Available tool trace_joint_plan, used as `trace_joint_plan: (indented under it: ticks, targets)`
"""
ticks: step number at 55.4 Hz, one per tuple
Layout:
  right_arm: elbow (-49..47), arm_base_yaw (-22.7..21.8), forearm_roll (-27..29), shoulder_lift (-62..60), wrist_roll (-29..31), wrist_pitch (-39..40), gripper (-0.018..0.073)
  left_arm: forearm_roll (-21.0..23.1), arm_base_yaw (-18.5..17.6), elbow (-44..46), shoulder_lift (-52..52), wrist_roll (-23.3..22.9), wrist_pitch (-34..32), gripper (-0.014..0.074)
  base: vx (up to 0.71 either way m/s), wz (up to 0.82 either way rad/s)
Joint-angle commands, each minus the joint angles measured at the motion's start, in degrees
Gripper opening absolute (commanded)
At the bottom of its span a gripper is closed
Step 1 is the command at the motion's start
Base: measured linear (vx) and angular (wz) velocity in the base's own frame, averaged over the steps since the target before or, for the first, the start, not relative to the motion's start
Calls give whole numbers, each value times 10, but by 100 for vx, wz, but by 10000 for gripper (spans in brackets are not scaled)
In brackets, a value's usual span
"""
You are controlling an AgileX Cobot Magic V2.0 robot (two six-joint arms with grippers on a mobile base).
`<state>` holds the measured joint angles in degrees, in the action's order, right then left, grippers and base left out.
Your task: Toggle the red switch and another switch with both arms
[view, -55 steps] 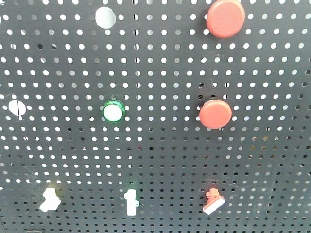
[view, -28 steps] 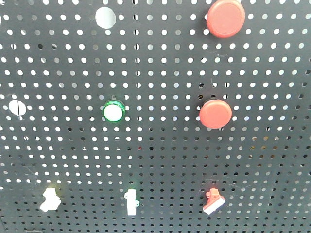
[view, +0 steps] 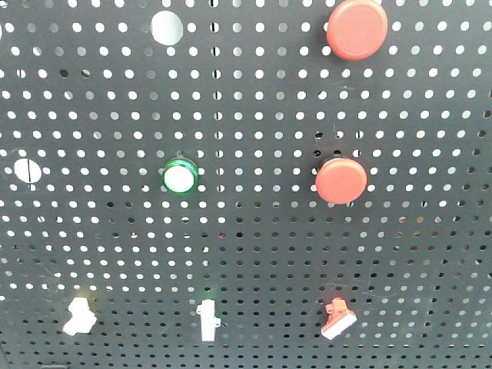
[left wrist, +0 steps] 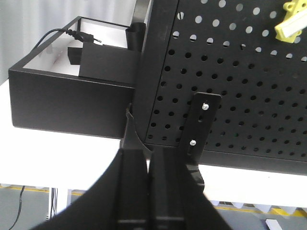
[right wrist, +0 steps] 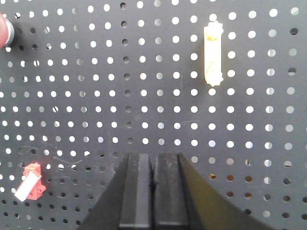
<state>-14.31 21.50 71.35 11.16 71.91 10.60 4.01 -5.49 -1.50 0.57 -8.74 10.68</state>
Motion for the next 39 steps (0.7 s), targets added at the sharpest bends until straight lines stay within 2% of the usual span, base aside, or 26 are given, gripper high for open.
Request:
trace_joint_plan:
  ticks: [1,27,35,39]
  targets:
    - [-18,-4,-9,8,5,13,-6,6,-2,-12,11,-4,-44,3,0,0]
    - [-18,-4,-9,8,4,13,-6,6,-2,-12,11,-4,-44,3,0,0]
    - [-18,-4,-9,8,-40,7,-6,6,-2,-12,11,-4,-44,3,0,0]
    - [-17,-4,-34,9,-78,-11,-6,6,-2,-12,11,-4,-44,3,0,0]
